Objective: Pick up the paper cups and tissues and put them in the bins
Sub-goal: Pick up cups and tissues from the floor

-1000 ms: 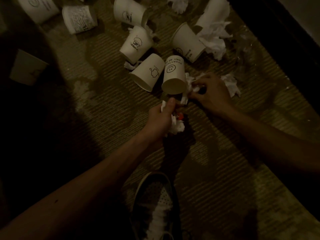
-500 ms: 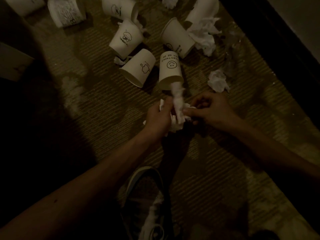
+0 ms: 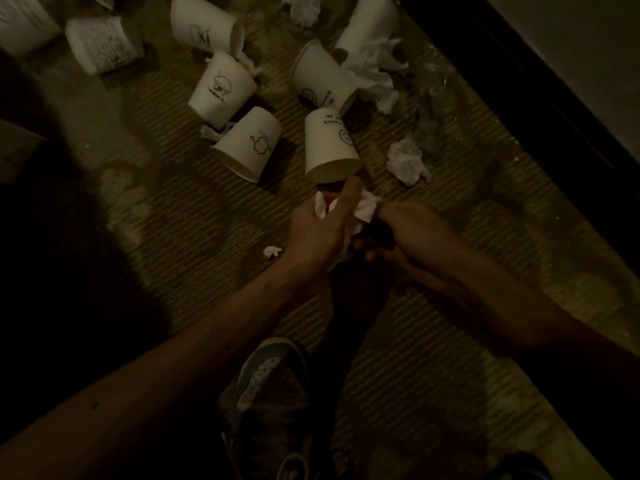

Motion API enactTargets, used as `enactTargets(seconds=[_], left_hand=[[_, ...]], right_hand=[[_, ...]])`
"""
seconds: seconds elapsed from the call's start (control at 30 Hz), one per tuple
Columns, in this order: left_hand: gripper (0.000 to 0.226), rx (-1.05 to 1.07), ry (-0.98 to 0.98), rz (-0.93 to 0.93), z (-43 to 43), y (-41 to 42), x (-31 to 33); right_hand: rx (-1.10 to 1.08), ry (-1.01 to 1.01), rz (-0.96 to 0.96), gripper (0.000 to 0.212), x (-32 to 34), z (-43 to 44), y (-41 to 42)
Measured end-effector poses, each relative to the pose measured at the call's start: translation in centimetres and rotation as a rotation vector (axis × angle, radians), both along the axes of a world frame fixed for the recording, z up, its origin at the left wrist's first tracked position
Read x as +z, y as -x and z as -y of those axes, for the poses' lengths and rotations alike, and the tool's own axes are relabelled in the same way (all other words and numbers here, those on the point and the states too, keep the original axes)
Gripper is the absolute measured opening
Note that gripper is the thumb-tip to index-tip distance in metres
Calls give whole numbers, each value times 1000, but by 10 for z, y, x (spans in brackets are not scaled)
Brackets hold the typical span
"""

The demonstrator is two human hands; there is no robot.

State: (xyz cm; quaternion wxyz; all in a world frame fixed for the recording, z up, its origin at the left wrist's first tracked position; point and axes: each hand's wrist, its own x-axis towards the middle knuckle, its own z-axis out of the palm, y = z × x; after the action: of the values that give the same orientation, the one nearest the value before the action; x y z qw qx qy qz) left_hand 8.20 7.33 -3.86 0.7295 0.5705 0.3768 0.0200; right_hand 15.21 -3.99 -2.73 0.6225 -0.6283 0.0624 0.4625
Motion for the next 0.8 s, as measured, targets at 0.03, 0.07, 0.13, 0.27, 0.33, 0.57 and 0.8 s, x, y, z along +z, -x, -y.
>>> enactTargets(seconds=[0.03,0.07,0.13,0.27,0.33,0.57,0.8], left_hand=[[33,-43,-66,-21,2,-5,-1],[32,-63,-121,-47,2,-4,-1],[31,-84,-183,-48,0,-6,-3],[29,-139,-200,-38,-6,-5,-4],[28,-133,-212,-48,-9,-9,-6],[31,-107,-161,-88,-15,-12,-11],[38,-63,-178,-107,-17,-11,-17]], right_hand=[[51,20,12,18,1,2,-1],[100,46,25,22,2,5,-3],[178,117,57,32,0,12,-12],[125,318,313,25,-14,22,-43],[85,383,535,12,-26,24,-60],[437,651,802,48,-45,16,-75],[252,533,776,23,-36,25,-72]])
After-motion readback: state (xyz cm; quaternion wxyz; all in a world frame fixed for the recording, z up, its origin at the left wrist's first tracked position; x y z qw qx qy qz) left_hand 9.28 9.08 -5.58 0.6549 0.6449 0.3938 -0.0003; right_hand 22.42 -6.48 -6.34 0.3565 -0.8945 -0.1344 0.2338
